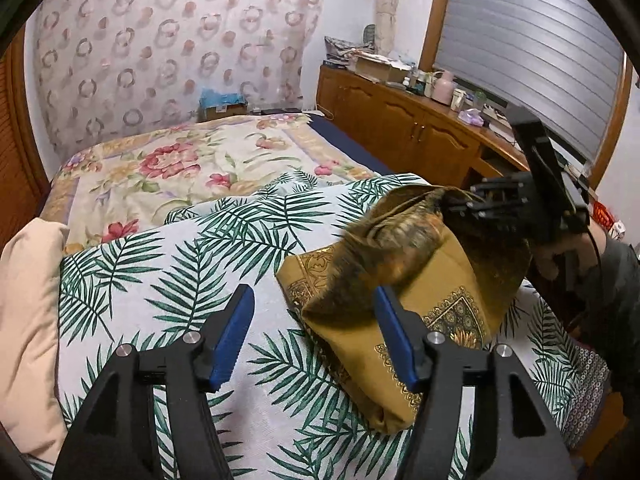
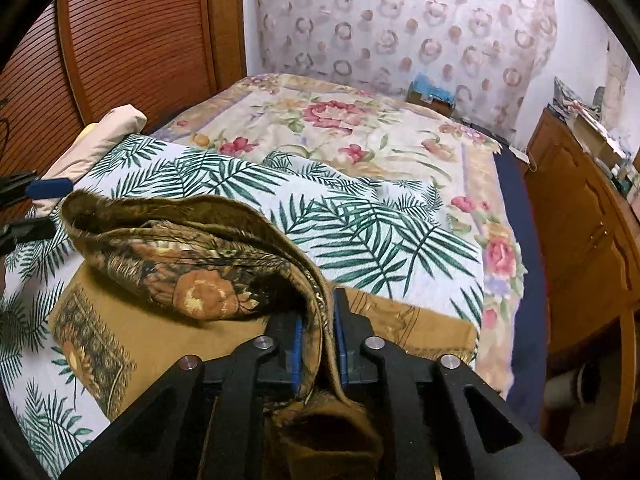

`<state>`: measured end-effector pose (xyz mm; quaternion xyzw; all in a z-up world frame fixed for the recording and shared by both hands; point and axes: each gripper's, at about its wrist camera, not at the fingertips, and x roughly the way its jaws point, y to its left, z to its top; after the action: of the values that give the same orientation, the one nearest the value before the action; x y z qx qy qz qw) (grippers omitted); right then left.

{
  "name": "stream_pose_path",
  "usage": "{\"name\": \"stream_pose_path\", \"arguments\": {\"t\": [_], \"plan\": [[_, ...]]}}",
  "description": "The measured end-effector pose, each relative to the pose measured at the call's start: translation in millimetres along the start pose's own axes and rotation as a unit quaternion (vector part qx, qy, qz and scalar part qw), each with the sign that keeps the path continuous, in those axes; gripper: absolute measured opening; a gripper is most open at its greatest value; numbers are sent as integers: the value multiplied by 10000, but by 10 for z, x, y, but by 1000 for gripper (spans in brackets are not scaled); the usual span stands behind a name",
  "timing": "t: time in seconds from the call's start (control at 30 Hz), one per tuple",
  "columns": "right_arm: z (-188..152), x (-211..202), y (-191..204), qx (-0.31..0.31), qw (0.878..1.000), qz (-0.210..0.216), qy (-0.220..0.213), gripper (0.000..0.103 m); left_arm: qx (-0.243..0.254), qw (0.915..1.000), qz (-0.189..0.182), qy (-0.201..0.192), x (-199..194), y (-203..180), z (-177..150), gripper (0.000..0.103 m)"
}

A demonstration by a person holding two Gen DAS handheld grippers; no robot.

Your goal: Fold small clothes

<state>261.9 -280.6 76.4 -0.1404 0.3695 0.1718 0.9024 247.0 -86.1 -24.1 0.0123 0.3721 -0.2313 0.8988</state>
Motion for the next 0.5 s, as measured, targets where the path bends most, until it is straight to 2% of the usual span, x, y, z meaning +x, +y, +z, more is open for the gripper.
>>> {"name": "stream_pose_path", "arguments": {"t": [0.2,0.27,0.4,0.5], "plan": [[193,-163,-156,323,9987,-257,-311,44,10,9999,-16,167,180,14,27,63],[204,-296,-187,458,9973,-314,-482,64,1,9997,-4,237,259,26,28,63],[69,-578,-176,593,9944,-532,-696,66,8,9993,39,370,421,48,45,63],[-185,-703,-176,747,9928,-666,-660,66,-36,9989,78,454,541,79,69,63]]}}
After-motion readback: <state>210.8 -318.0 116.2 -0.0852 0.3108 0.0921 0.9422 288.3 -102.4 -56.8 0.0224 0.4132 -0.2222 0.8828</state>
